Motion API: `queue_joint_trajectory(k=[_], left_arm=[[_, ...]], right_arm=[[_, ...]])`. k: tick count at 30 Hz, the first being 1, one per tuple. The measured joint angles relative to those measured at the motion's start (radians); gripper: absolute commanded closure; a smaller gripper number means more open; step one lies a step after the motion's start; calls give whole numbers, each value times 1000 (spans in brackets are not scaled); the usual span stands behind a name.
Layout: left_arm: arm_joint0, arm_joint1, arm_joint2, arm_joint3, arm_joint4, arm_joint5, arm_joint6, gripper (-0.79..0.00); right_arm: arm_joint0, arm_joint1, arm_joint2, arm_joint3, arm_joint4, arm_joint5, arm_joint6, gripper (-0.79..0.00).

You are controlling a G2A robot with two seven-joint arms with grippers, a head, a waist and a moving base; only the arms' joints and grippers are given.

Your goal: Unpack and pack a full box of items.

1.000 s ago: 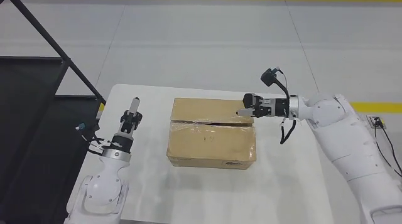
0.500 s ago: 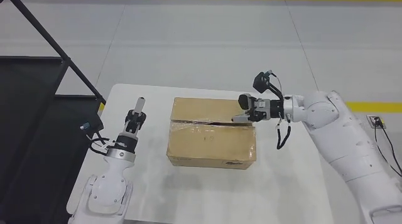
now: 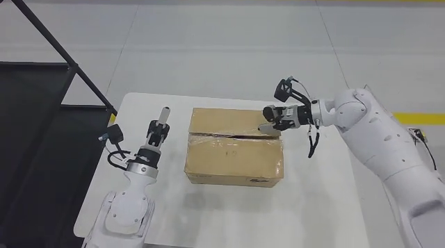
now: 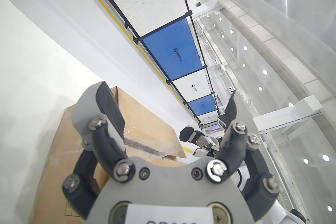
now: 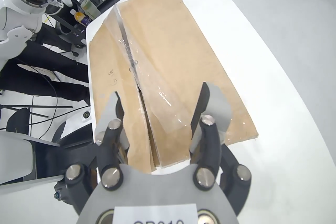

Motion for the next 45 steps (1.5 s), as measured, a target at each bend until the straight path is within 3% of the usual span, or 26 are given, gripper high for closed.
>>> queue_joint_trajectory(k=[13, 27, 29, 33, 35, 36, 45], left_arm=[[-3, -2, -2, -12, -17, -12, -3, -785], [20, 0, -32, -31, -35, -30, -11, -785], [22, 0, -33, -31, -34, -31, -11, -785], [25, 0, -34, -32, -33, -34, -10, -785], [26, -1, -36, -33, -35, -35, -10, -785], [27, -1, -36, -33, -36, -35, -10, -785], [31, -1, -38, -38, -35, -39, -15, -785]], right_arm=[[56, -23, -64, 80, 1, 0, -23, -336], [82, -80, -112, 169, -34, 0, -21, -320], [83, -85, -116, 170, -37, 0, -21, -292], [83, -92, -125, 175, -40, 0, -14, -157], [81, -95, -129, 176, -41, 0, -13, -22], [81, -95, -130, 177, -42, 0, -13, 0], [78, -84, -125, 150, -31, 0, -35, 0]])
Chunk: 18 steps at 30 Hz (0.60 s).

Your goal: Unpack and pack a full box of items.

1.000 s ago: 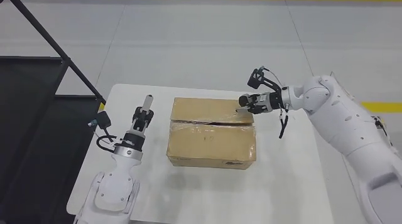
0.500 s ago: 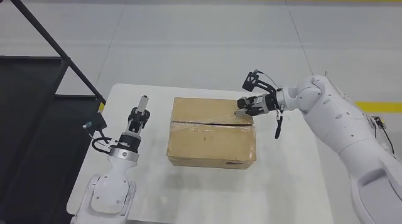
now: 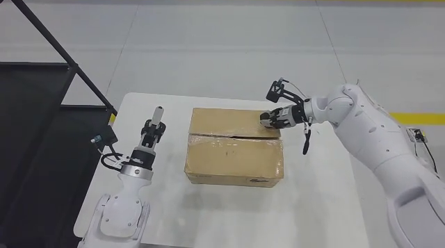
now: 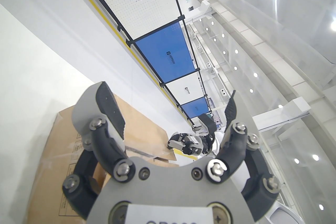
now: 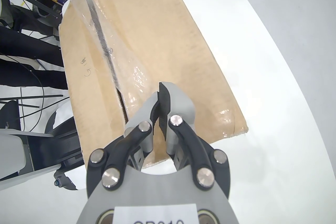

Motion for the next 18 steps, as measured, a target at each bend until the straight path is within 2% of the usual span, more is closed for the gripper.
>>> queue_joint_trajectory(k=[4, 13, 14, 18], left_arm=[[1, 0, 2, -1, 3, 1, -1, -785], [-1, -1, 10, 4, 6, 1, -10, -785], [-3, -1, 11, 4, 7, 2, -12, -785], [-5, -1, 13, 4, 11, 4, -17, -785]], right_arm=[[-12, 23, 18, -46, 31, 0, -22, 0], [-74, 121, 80, -219, 107, 0, 20, 0], [-81, 133, 88, -233, 111, 0, 24, -166], [-113, 162, 120, -243, 181, 0, 30, -388]])
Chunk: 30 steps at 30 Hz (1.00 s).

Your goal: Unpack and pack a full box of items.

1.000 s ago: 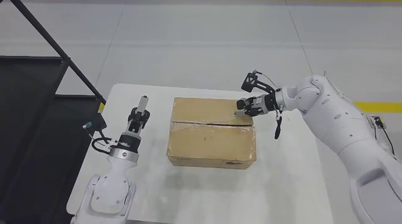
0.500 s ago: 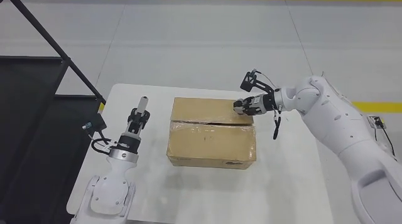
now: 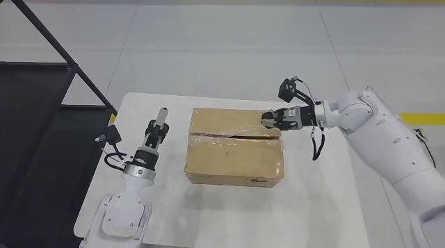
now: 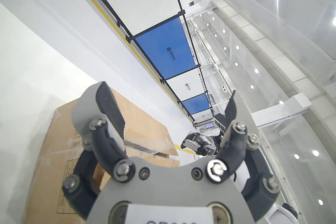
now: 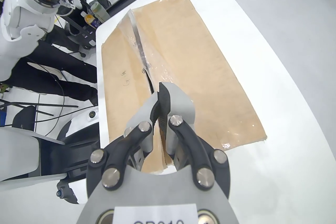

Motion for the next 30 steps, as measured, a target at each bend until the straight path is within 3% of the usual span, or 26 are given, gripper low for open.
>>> queue_joint_trajectory(k=[4, 9, 13, 14, 15, 16, 17, 20, 30], left_arm=[[3, 0, -3, 1, 1, 0, -1, -785], [5, 1, -6, 5, -4, -2, -4, -785], [3, 0, -4, 8, -7, -6, -5, -785], [2, 0, -3, 8, -7, -8, -5, -785], [2, 0, -3, 9, -8, -10, -6, -785], [2, 0, -4, 9, -9, -11, -6, -785], [3, 0, -5, 10, -11, -14, -6, -785], [7, 0, -10, 11, -15, -19, -6, -785], [17, 1, -13, 9, -20, -23, -10, -785]], right_arm=[[-12, 12, -29, 43, 132, 35, 40, -366], [5, 27, -60, 1, 347, 192, 197, -329], [29, 44, -78, -48, 369, 267, 272, -329], [43, 50, -86, -67, 318, 247, 251, -379], [49, 55, -93, -87, 258, 215, 219, -526], [50, 61, -98, -108, 189, 173, 177, -591], [44, 70, -96, -126, 104, 113, 117, -785], [29, 84, -74, -114, -10, 53, 21, -785], [19, 83, -67, -142, -33, 50, -6, -785]])
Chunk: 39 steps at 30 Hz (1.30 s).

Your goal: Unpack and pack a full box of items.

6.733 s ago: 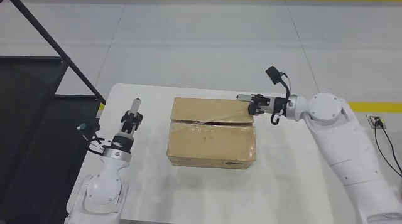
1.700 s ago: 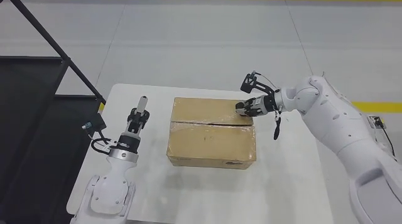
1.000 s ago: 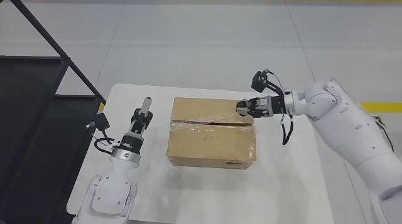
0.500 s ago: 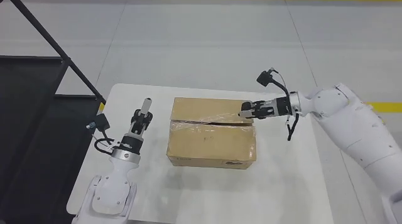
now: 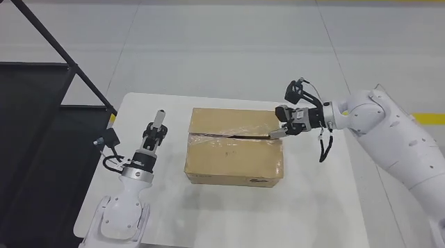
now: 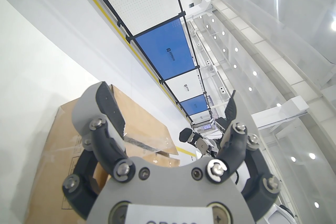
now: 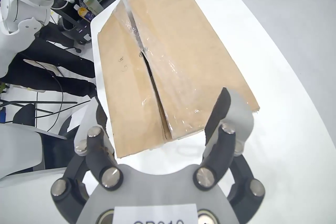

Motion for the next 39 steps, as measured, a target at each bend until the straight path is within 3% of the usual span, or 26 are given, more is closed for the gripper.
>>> queue_joint_trajectory(k=[4, 11, 14, 22, 25, 27, 29, 34, 39], left_arm=[[-2, 0, 7, -3, 10, 1, -4, -785], [1, -1, 14, -7, 16, 6, 1, -785], [6, -1, 14, -11, 20, 7, 8, -785], [16, -3, 9, -12, 13, 18, 31, -785], [11, -3, 20, -14, 23, 19, 26, -785], [8, -4, 29, -16, 28, 20, 24, -785], [6, -5, 34, -17, 32, 20, 24, -785], [10, -5, 35, -18, 37, 18, 28, -785], [17, -5, 25, -19, 32, 18, 30, -785]], right_arm=[[-2, 6, 31, -54, -221, -52, -136, -785], [-68, 31, 98, -140, -825, -40, -587, -785], [-88, 33, 107, -117, -964, -16, -736, -785], [-90, 32, 106, -129, -962, -8, -708, -785], [-105, 33, 101, -232, -1090, 101, -695, -785], [-120, 38, 97, -291, -1216, 152, -754, -785], [-130, 43, 100, -294, -1304, 177, -823, -413], [-118, 39, 95, -248, -1429, 154, -934, -317], [-102, 29, 87, -217, -1489, 119, -973, -296]])
